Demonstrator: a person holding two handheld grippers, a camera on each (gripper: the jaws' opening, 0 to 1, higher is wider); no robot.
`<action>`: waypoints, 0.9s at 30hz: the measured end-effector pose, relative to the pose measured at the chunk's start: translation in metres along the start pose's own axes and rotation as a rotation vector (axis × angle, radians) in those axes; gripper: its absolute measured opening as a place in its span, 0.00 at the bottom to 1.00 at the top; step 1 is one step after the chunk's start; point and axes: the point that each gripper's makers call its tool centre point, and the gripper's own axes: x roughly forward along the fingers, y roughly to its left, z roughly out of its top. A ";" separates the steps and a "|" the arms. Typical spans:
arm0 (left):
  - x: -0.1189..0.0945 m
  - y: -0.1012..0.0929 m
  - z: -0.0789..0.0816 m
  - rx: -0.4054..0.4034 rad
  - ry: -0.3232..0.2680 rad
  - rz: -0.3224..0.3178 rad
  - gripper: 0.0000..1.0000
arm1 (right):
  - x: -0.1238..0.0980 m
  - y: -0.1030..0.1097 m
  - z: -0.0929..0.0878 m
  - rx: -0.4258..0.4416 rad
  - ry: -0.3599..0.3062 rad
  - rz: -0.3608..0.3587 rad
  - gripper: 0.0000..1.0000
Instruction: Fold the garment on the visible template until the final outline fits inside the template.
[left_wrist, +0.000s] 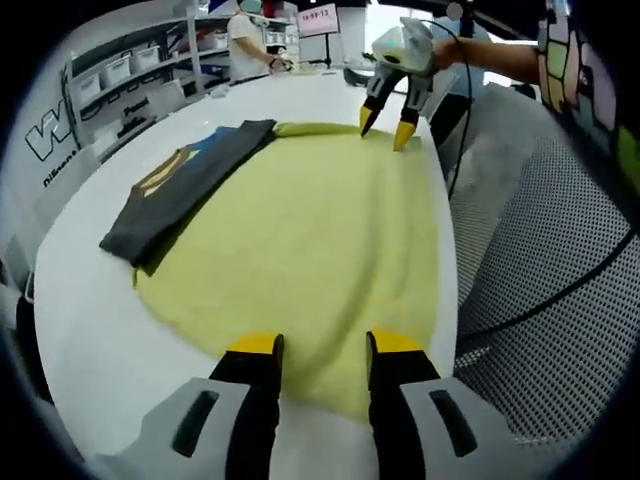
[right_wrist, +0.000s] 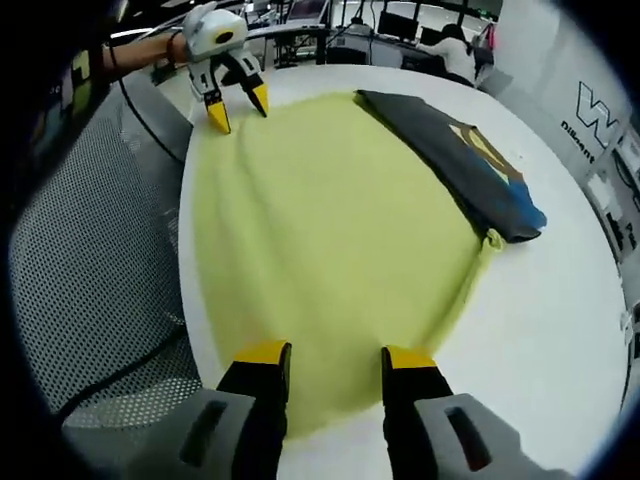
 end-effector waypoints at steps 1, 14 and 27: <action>0.000 -0.002 0.000 -0.004 -0.004 -0.006 0.24 | 0.000 0.001 0.001 -0.007 -0.003 0.003 0.30; 0.003 0.008 0.003 -0.046 -0.072 0.048 0.00 | 0.002 0.002 0.002 0.060 -0.041 -0.001 0.08; -0.002 0.010 -0.003 -0.321 0.077 0.062 0.00 | -0.010 0.007 0.004 0.333 0.009 0.030 0.00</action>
